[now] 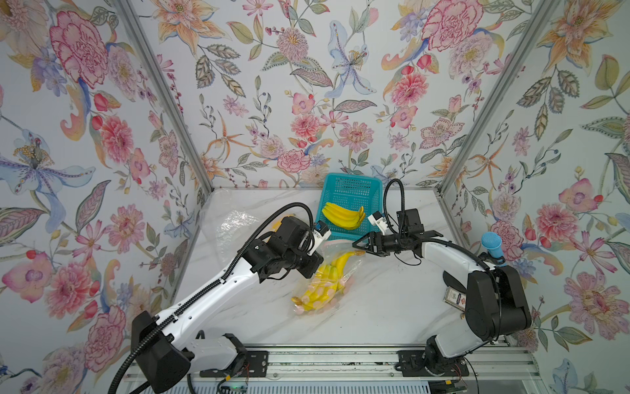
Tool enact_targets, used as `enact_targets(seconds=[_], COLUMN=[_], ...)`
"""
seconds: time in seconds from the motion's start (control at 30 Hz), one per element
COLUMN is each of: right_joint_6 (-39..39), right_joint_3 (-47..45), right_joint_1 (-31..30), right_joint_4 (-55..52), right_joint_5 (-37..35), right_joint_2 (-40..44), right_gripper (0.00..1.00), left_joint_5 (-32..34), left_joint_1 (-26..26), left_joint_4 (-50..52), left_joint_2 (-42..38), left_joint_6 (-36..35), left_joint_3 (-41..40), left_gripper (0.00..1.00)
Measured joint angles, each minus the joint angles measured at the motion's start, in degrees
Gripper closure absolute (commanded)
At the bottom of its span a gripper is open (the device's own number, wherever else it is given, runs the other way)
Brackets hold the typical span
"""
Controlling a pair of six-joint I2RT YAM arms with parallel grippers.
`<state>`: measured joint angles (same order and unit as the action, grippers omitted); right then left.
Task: Open the zip-top bag and take out the banana
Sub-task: Pick up the zipper food storage bag at the center of the board.
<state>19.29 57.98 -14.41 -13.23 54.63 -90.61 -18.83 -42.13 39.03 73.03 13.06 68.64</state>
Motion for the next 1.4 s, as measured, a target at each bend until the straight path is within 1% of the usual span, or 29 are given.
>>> enact_targets(seconds=[0.07, 0.1, 0.2, 0.27, 0.33, 0.4, 0.47, 0.53, 0.6, 0.73, 0.87, 0.93, 0.97, 1.0, 1.1, 1.13, 1.2, 1.23, 1.27, 1.4], right_joint_6=[0.7, 1.2, 2.0, 2.2, 2.3, 2.0, 1.9, 1.7, 1.1, -1.2, -4.2, -5.6, -6.1, -6.6, -8.0, -8.4, -9.0, -9.4, -9.7, -12.1], right_joint_3=[-0.3, -0.3, -0.3, -0.3, -0.4, -0.7, -1.3, -2.0, -2.6, -6.0, -12.4, -14.9, -15.7, -16.2, -17.0, -17.0, -17.0, -17.0, -17.0, -16.5], right_joint_1=[-0.7, -0.9, -1.3, -1.3, -1.3, -1.3, -1.4, -1.5, -1.8, -3.3, -6.6, -7.8, -8.5, -9.1, -10.3, -10.4, -10.4, -10.4, -10.4, -11.1], right_joint_4=[2.6, 3.0, 3.6, 3.5, 2.9, 2.1, 1.4, 0.7, 0.7, 1.4, 3.1, 3.6, 3.6, 3.7, 3.5, 3.7, 4.5, 5.1, 5.7, 7.1], right_joint_5=[0.2, 0.3, 0.5, 0.5, 0.1, -0.7, -2.1, -4.0, -6.2, -10.4, -12.4, -13.5, -14.2, -14.9, -18.1, -19.4, -21.1, -21.8, -22.3, -22.6], right_joint_2=[0.0, 0.0, 0.0, 0.1, 1.0, 3.0, 6.3, 10.9, 15.6, 25.5, 33.4, 35.2, 35.6, 35.9, 37.2, 37.8, 38.9, 39.5, 39.8, 39.5], right_gripper=[0.64, 0.69, 0.71, 0.76, 0.86, 0.89, 0.89, 0.93, 0.97, 1.00, 1.00, 1.00, 1.00, 1.00, 1.00, 1.00, 1.00, 1.00, 1.00, 1.00], left_joint_5=[0.3, 0.5, 1.4, 1.8, 2.4, 3.2, 4.2, 4.8, 5.7, 6.2, 3.2, 1.5, 0.8, 0.3, 0.9, 1.3, 2.0, 2.3, 2.5, 1.8], left_joint_1=[0.3, 0.4, 0.9, 1.1, 1.3, 1.4, 1.8, 2.7, 4.1, 8.0, 10.3, 10.8, 11.1, 11.3, 12.9, 13.5, 14.1, 14.3, 14.3, 14.3], left_joint_4=[0.0, 0.0, -0.1, -0.2, -0.4, -0.7, -1.0, -1.4, -1.9, -4.7, -10.0, -11.8, -12.3, -12.5, -12.4, -12.6, -12.2, -12.0, -11.7, -10.8], left_joint_2=[0.0, -0.1, -0.3, -0.6, -1.2, -1.7, -2.2, -2.6, -3.2, -5.5, -10.2, -12.1, -12.8, -13.2, -14.3, -14.8, -15.6, -15.7, -15.7, -14.1], left_joint_6=[0.0, 0.0, 0.3, 0.5, 0.9, 1.1, 1.1, 1.1, 1.2, 1.5, 2.7, 3.7, 4.3, 4.7, 5.9, 6.2, 6.3, 6.1, 5.9, 3.8], left_joint_3=[0.0, 0.0, 0.0, 0.0, 0.0, 0.0, 0.0, 0.0, 0.0, -0.4, -6.6, -10.6, -12.3, -13.5, -15.0, -15.0, -14.2, -13.2, -11.8, -3.4], left_gripper=[1.00, 1.00, 1.00, 1.00, 1.00, 1.00, 1.00, 1.00, 1.00, 1.00, 1.00, 0.97, 0.93, 0.86, 0.56, 0.49, 0.41, 0.34, 0.31, 0.29])
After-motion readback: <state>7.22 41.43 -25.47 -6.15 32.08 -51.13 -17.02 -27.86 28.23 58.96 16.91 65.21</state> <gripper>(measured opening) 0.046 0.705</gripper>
